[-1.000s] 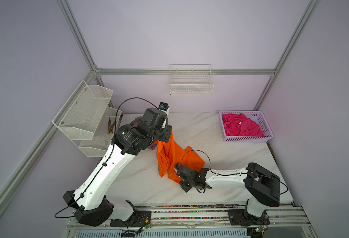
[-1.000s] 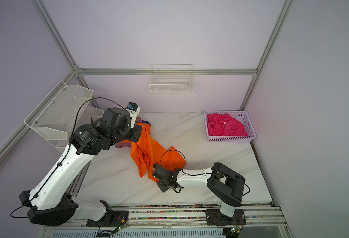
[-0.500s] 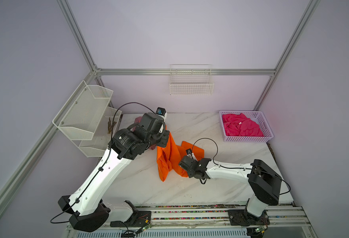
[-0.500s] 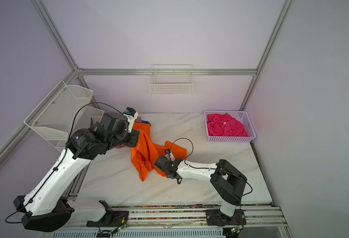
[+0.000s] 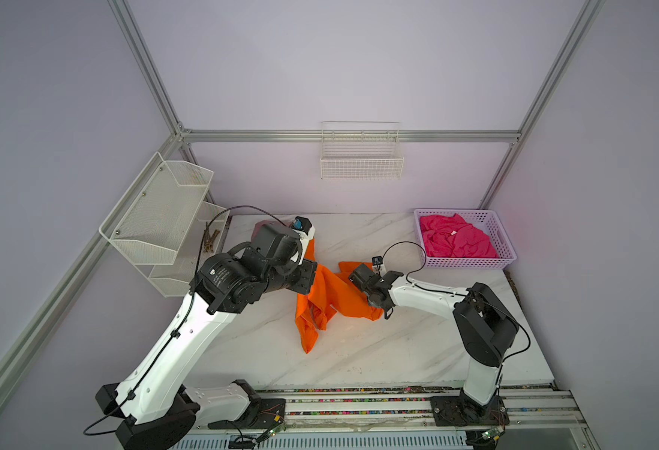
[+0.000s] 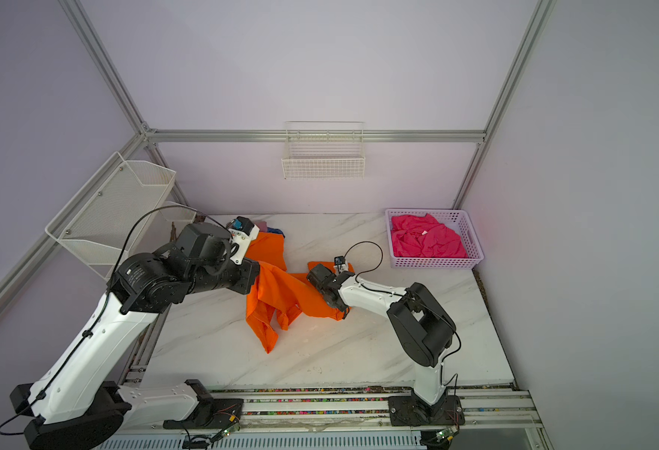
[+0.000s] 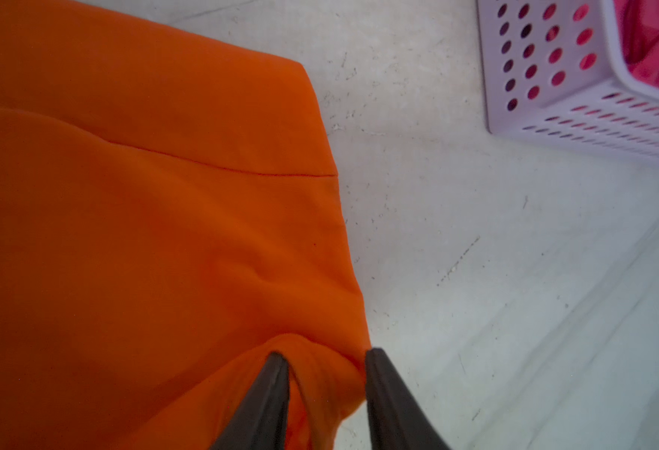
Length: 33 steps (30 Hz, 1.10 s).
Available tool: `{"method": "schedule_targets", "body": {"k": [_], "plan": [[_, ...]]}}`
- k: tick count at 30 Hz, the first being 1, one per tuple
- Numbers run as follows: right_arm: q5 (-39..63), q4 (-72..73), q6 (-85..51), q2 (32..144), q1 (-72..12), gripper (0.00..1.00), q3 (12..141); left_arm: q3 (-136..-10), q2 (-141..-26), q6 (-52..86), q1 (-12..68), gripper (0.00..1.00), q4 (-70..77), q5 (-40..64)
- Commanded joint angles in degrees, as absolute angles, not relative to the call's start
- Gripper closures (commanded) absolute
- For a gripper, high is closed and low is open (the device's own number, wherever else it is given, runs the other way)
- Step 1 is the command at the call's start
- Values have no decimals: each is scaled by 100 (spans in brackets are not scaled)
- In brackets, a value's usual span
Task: Fold and stack t-shirts
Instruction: Flatten out the T-shirt at the center of the board.
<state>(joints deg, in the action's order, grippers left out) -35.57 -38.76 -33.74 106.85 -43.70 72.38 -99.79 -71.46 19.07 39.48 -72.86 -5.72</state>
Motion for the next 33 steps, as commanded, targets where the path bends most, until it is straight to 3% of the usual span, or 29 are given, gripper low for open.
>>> {"method": "schedule_targets", "body": {"k": [1,4,9,15,18,23,25,30,33], "plan": [[-3470,-3596,-3193,10500,-4505,50,7349,-10133,-7198,1878,3928,100,-7172,-395],[-3278,-3245,-3142,10057,-4731,43,7040,-10244,-7384,1753,3929,100,-7107,-369],[-2995,-3172,-3241,9165,-5089,42,6373,-10100,-7556,1624,3760,100,-7065,-873],[-2480,-2901,-3078,8453,-5178,41,5816,-9517,-7606,1571,3502,100,-6576,-348],[-2503,-2807,-3050,8598,-5181,42,5778,-9442,-7676,1583,3503,77,-6539,-35],[-2427,-2875,-3035,9002,-5186,44,5950,-9201,-7479,1685,3503,59,-6497,119],[-2424,-2738,-2988,8978,-5185,45,5924,-9037,-7301,1753,3498,41,-6536,22],[-2423,-2688,-2778,9160,-5185,45,6034,-8852,-7020,1929,3463,41,-6995,-407],[-2309,-2678,-2733,9376,-5180,45,6159,-8753,-7036,2147,3445,50,-7422,-494]]}}
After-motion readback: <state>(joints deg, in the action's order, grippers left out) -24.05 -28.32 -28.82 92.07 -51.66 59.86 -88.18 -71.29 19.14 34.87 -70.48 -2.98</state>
